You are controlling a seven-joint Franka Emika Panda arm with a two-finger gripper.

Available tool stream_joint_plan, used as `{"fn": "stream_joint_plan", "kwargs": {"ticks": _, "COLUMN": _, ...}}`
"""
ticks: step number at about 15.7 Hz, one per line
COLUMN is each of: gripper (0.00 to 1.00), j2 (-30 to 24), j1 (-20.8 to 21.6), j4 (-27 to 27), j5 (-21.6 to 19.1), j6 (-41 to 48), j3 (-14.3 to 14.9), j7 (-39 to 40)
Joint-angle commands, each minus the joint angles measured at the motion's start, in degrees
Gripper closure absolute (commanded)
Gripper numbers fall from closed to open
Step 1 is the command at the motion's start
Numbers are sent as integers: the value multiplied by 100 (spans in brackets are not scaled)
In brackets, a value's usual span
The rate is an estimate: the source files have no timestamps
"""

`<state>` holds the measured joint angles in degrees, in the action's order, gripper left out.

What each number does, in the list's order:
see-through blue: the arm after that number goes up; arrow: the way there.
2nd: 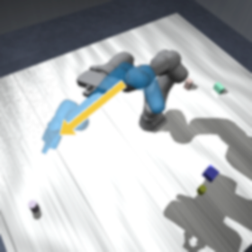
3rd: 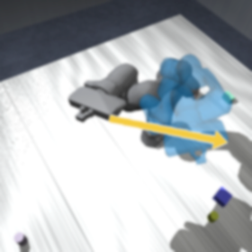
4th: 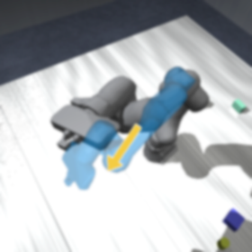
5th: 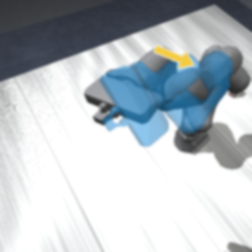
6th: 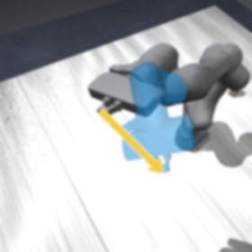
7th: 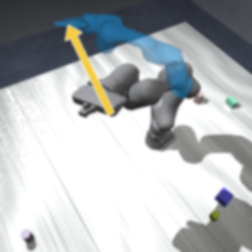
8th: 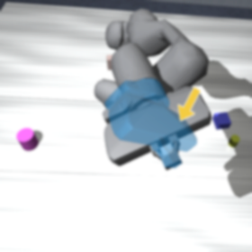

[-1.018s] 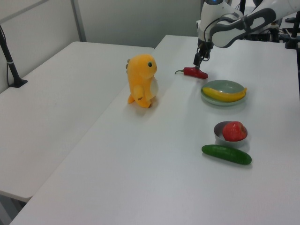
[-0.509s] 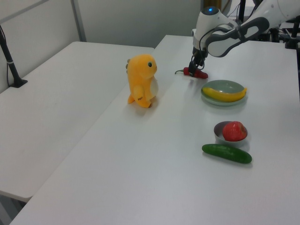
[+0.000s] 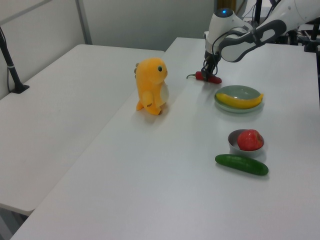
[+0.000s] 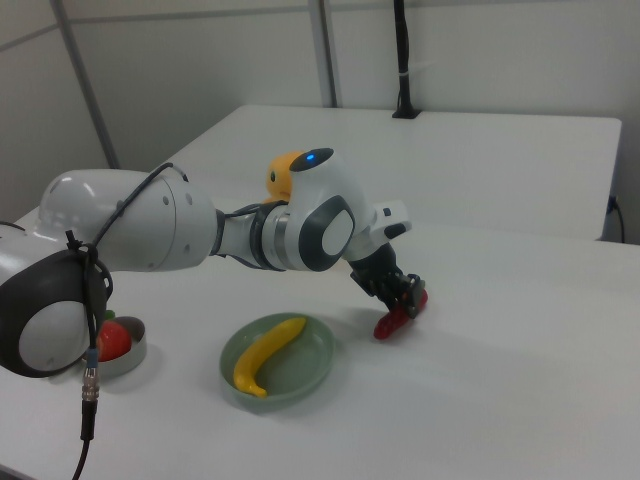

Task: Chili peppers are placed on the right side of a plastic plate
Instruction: 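Close the gripper on the red chili pepper and lift it, then carry the chili pepper onto the plate rim beside the banana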

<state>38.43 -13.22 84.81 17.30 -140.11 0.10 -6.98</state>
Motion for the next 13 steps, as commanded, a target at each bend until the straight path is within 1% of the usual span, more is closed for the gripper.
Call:
{"fn": "stream_joint_plan", "kwargs": {"ticks": 1, "gripper": 81, "j2": -238, "j1": -101, "j4": 114, "j5": 195, "j6": -43, "j3": -106, "j7": 30}}
{"fn": "stream_joint_plan", "kwargs": {"ticks": 3, "gripper": 81, "j2": -685, "j1": -286, "j4": 718, "j5": 283, "j6": -43, "j3": -317, "j7": 397}}
{"fn": "stream_joint_plan", "kwargs": {"ticks": 5, "gripper": 80, "j2": -976, "j1": -295, "j4": 1150, "j5": 274, "j6": 1, "j3": -336, "j7": 776}}
{"fn": "stream_joint_plan", "kwargs": {"ticks": 7, "gripper": 79, "j2": -1196, "j1": -339, "j4": 1353, "j5": 265, "j6": 36, "j3": -336, "j7": 1084}}
{"fn": "stream_joint_plan", "kwargs": {"ticks": 11, "gripper": 79, "j2": -1715, "j1": -348, "j4": 2065, "j5": 239, "j6": 124, "j3": -336, "j7": 1453}}
{"fn": "stream_joint_plan", "kwargs": {"ticks": 13, "gripper": 79, "j2": -1874, "j1": -348, "j4": 2128, "j5": 204, "j6": 596, "j3": -336, "j7": 1778}}
